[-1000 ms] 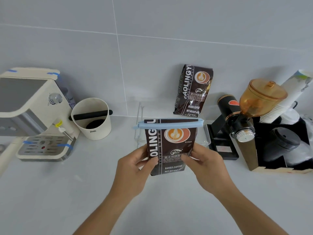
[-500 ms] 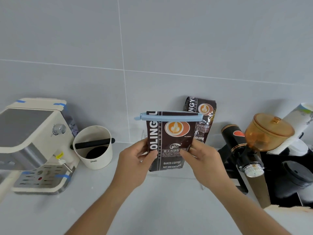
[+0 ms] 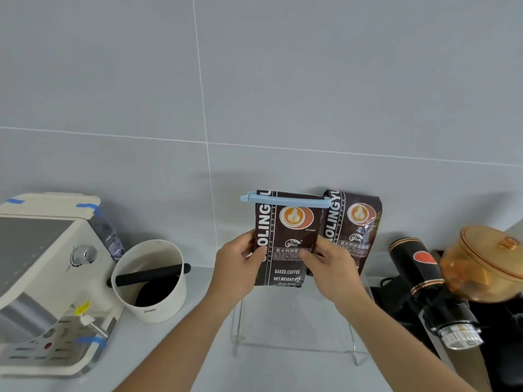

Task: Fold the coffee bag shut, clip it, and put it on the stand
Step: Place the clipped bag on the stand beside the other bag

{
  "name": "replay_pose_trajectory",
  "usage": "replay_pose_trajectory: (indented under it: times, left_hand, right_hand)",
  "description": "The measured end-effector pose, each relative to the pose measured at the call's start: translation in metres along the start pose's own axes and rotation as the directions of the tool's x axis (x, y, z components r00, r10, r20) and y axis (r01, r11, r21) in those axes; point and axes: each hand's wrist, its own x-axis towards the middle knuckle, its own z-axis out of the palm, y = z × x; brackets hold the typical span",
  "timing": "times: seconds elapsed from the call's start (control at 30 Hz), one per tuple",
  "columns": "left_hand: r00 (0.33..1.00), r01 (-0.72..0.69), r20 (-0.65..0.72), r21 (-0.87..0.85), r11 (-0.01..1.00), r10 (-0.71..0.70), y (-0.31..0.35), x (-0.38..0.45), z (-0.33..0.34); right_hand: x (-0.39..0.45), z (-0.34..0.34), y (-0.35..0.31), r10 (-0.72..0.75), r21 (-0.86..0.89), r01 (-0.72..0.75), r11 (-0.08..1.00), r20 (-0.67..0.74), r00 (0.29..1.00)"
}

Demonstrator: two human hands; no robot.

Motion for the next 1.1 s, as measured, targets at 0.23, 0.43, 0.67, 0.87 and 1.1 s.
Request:
replay_pose_trajectory:
  times: [0.23,0.43,0.67,0.87,1.1]
  left_hand:
    - [0.999,0.031,-0.009,0.008,0.999,-0.031,-0.018,0.028,0.009]
    - [0.999,0.049,-0.013,-0.035,0.998,-0.05,-0.036,0.031,0.013]
    - [0.999,0.042,0.015,-0.035,0.999,-0.041,-0.04,0.042,0.014]
    - [0.999,0.036,0.028,-0.011,0.999,-0.036,-0.048,0.047,0.013]
    - [0.998,0.061,0.009,0.017,0.998,-0.061,-0.047,0.048,0.013]
  right_hand:
    - [0.029,0.008,0.007,0.032,-0.033,-0.032,0.999,-0.003,0.999]
    - [0.035,0.015,0.022,0.004,-0.035,-0.004,0.999,-0.016,1.0]
    - [0.047,0.02,0.024,0.007,-0.082,-0.009,0.997,-0.031,0.999]
    - [0.049,0.019,0.027,0.005,-0.107,-0.004,0.994,0.011,1.0]
    - [0.048,0.02,0.033,0.018,-0.125,-0.014,0.992,0.026,0.999]
